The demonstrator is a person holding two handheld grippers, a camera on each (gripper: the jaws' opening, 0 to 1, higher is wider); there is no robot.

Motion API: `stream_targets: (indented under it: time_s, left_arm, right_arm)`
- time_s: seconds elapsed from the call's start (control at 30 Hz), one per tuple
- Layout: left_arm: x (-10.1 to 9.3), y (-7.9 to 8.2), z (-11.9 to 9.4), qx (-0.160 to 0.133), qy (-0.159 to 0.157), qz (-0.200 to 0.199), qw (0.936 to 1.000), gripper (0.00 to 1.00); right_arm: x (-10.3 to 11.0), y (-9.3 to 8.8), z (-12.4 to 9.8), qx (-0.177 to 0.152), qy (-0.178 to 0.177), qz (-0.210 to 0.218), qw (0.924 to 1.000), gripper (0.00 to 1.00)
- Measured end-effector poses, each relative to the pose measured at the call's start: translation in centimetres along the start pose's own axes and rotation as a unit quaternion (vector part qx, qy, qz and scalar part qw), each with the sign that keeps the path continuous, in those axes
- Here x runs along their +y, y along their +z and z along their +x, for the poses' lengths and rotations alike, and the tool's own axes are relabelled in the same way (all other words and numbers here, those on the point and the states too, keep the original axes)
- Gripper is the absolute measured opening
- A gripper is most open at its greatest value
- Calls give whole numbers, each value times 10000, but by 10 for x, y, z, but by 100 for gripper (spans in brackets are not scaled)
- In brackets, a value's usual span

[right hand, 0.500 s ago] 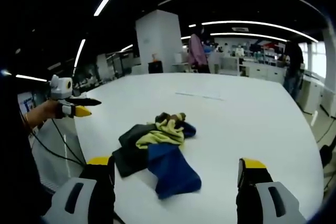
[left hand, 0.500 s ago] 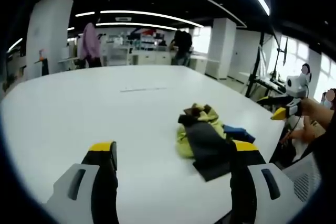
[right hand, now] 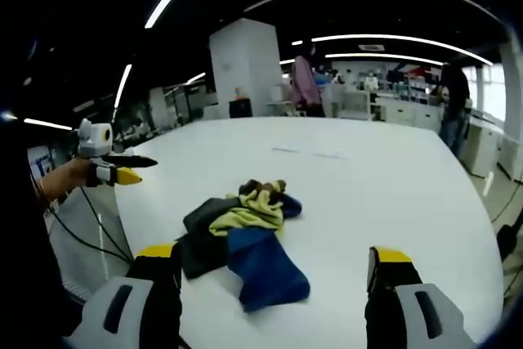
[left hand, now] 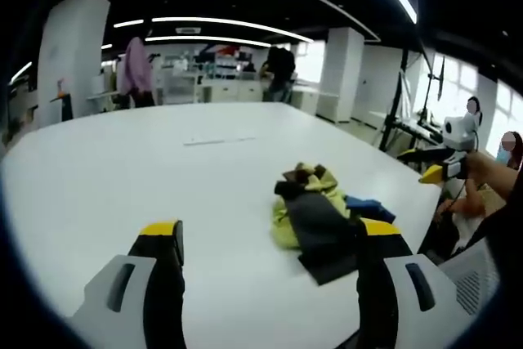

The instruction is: Fold the garment on the visible template until the final outline fits inside the template.

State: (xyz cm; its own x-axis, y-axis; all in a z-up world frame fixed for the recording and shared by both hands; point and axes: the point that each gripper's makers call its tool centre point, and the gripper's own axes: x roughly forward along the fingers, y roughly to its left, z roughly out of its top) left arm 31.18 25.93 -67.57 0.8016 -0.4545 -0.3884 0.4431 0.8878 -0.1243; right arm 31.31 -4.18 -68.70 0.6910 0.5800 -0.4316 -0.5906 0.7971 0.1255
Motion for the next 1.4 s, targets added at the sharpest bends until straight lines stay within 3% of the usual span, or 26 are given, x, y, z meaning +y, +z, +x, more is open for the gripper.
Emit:
stream_targets:
  time_s: [0.53, 1.0, 1.4]
  left_arm:
    - [-4, 5, 10, 22, -196, 55, 9998, 78]
    - [-6, 18, 31, 7, -453, 119, 9989, 70]
    - [-14, 20, 55, 130, -799, 217, 9965, 63]
  right_arm:
    - [-3, 3, 9, -67, 48, -60, 9999, 83]
    - [-14, 18, 35, -148, 209, -104, 9996, 70]
    - [-17, 19, 63, 39, 338, -257, 9991, 59]
